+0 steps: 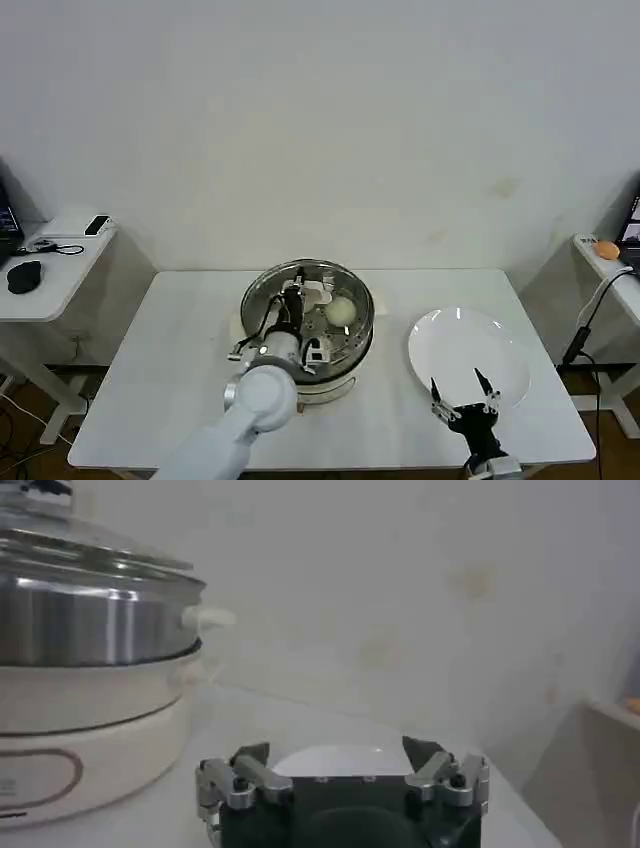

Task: Take steamed baozi put them in steamer then cover it.

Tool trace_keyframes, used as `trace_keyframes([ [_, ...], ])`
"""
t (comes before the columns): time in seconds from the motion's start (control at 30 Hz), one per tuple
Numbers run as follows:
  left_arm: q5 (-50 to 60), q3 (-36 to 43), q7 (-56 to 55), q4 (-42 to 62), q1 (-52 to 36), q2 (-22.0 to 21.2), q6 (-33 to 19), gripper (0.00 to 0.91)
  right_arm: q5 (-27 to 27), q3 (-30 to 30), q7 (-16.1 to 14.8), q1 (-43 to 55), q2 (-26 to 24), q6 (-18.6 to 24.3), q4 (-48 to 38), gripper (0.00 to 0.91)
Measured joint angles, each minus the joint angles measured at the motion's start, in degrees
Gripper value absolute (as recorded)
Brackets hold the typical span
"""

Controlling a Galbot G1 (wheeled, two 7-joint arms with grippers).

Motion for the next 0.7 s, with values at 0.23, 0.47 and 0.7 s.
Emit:
trace_keyframes([
  [0.23, 1.2, 0.3, 0.3, 0.0, 0.5, -0.7, -0.2, 0.000, -0.3, -0.4, 0.0, 0.1, 0.0, 0.0, -0.3, 0.907],
  [0.47, 1.8, 0.5, 0.4, 0.6, 0.3, -1.4, -0.3, 0.000, -0.4, -0.6, -0.1, 0.0, 0.0, 0.0, -0.3, 0.907],
  [0.7, 2.0, 0.4, 0.4, 1.3, -0.2, -1.6, -0.4, 0.000, -0.5, -0.7, -0.1, -0.1, 0.0, 0.0, -0.3, 0.907],
])
